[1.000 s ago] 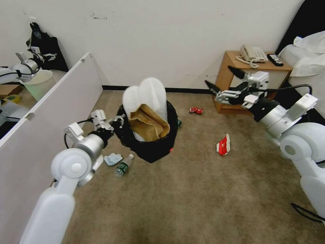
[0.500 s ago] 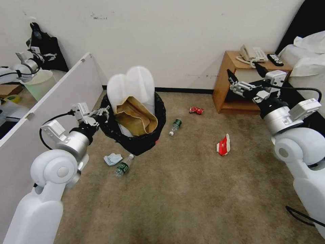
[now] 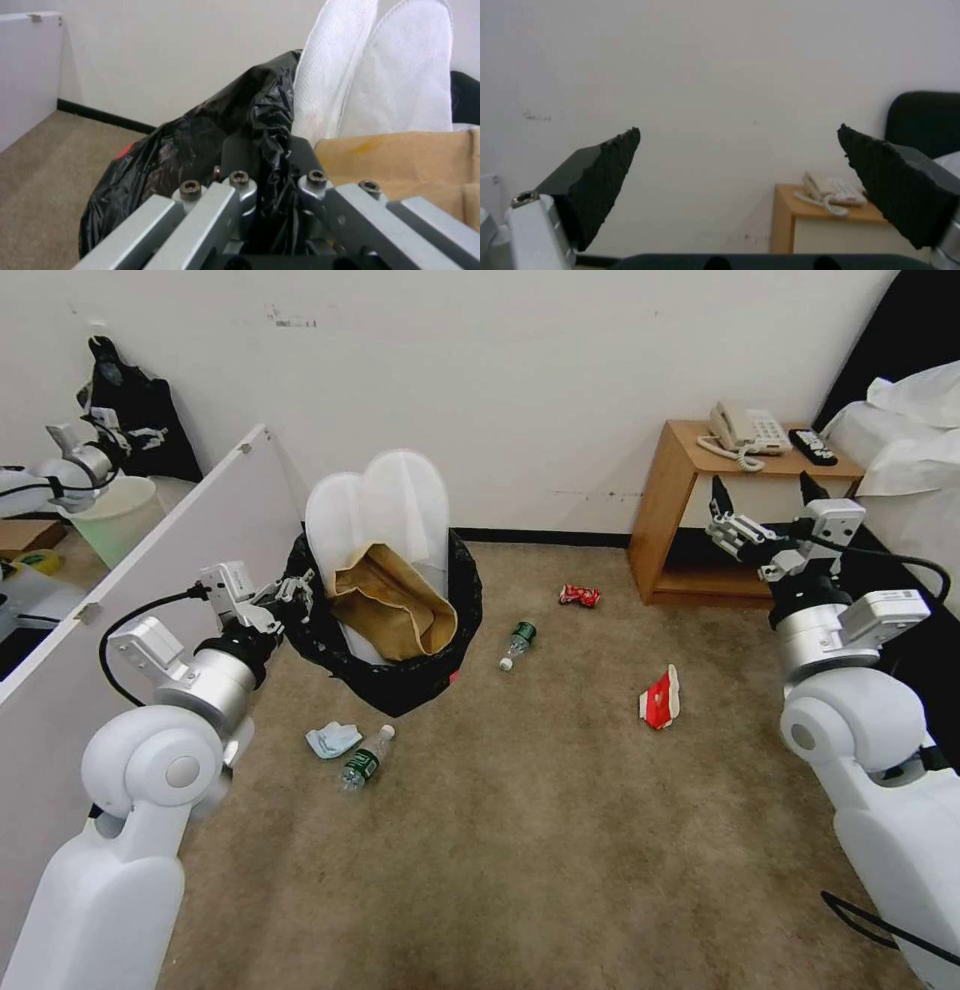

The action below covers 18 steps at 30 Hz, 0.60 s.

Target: Pick up the trash bin, then pick up the garbage from the floor and place it into the trash bin.

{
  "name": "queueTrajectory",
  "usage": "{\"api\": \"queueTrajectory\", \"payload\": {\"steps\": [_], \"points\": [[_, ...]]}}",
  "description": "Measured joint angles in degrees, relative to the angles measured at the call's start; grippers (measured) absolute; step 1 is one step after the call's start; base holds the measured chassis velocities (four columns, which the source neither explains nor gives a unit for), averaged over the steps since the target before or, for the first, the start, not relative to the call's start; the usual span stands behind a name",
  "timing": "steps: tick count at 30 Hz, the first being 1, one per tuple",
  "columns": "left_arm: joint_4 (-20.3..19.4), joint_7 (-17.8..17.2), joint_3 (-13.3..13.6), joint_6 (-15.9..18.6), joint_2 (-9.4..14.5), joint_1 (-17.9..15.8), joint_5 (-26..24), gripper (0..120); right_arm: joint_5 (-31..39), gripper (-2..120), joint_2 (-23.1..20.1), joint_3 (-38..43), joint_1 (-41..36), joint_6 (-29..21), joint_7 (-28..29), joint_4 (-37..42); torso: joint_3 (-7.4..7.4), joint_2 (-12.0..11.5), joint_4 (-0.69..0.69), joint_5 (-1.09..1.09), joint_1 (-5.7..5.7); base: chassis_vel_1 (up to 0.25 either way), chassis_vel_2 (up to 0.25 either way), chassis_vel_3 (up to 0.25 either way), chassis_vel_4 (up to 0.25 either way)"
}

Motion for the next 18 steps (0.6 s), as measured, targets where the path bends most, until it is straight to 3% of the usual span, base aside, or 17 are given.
{"api": "queueTrajectory", "payload": {"steps": [10,18], "points": [[0.2,0.0,0.0,0.0,0.0,-0.1,0.5,4,-5.1,100,2.9,-0.9,0.3,4.1,-0.6,-1.9,0.00,0.0,0.00,0.00,0.00,0.000,0.000,0.000,0.000],[1.2,2.2,0.7,-2.8,-0.5,-0.3,6.4,4,-7.5,100,4.2,-0.5,1.3,8.0,-0.6,-2.8,0.00,0.0,-0.01,-0.01,0.00,0.000,0.000,0.000,0.000]]}}
